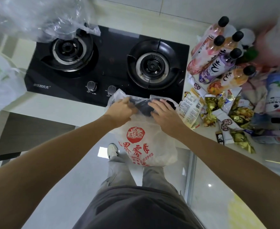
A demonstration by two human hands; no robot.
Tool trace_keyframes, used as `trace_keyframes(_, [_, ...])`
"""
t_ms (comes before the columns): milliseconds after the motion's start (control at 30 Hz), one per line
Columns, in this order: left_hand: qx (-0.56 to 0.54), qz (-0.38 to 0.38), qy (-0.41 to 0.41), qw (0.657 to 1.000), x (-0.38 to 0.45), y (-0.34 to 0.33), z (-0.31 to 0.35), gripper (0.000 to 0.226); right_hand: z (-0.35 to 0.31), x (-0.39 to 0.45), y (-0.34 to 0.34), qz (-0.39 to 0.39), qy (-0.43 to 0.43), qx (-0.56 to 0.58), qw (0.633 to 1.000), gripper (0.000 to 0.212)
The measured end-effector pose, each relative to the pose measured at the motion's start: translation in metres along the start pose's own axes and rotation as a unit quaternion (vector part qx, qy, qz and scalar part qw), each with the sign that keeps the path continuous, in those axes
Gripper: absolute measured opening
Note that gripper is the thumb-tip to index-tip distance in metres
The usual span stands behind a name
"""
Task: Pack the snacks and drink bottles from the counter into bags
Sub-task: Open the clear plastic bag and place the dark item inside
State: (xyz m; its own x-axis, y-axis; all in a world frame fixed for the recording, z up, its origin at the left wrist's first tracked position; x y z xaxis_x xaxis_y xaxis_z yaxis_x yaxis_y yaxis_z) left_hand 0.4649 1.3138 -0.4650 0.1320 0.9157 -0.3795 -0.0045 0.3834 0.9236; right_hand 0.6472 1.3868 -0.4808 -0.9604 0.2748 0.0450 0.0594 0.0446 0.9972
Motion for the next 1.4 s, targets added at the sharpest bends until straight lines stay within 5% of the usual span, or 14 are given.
trace_keyframes(133, [0.013, 0.041, -0.040, 0.998, 0.000, -0.005, 0.004, 0.055, -0.003, 0.002, -0.002, -0.038, 0.036, 0.061, 0.997, 0.039])
trace_keyframes(300, [-0.027, 0.014, -0.048, 0.998, -0.012, -0.015, -0.002, 0.034, 0.005, 0.006, 0.006, -0.055, 0.006, 0.082, 0.995, 0.015])
trace_keyframes(433, [-0.021, 0.019, -0.041, 0.999, -0.014, -0.014, 0.000, 0.038, 0.010, 0.011, 0.007, -0.080, -0.060, 0.101, 0.990, 0.051])
trace_keyframes(733, [0.028, -0.014, 0.000, 1.000, -0.018, -0.016, 0.001, 0.042, 0.012, 0.016, 0.015, -0.133, -0.022, 0.037, 0.990, 0.031])
trace_keyframes(933, [0.042, -0.005, 0.061, 0.997, -0.033, -0.027, 0.003, 0.090, 0.000, -0.003, 0.019, -0.174, -0.042, 0.004, 0.984, 0.059])
trace_keyframes(1200, [0.076, 0.003, 0.097, 0.992, -0.048, -0.040, 0.011, 0.124, -0.017, -0.026, 0.013, -0.222, -0.059, -0.025, 0.973, 0.112])
trace_keyframes(1400, [0.090, -0.045, 0.136, 0.986, -0.058, -0.030, 0.009, 0.140, -0.023, -0.028, 0.029, -0.263, -0.072, -0.051, 0.961, 0.121])
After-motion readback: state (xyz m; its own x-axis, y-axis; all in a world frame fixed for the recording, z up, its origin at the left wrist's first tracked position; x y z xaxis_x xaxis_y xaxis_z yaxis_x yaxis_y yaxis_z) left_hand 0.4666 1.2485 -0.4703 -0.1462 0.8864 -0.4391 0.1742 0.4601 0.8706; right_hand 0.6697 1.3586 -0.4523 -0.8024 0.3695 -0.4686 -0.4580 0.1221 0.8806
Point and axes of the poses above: each hand's wrist, its own x-axis towards the middle knuckle, its own y-axis out of the back of the hand, z = x × y, the point moved 5 cm from there along x, towards the middle knuckle, and after that the axes turned 4 degrees about z, right-handed, at the moved point
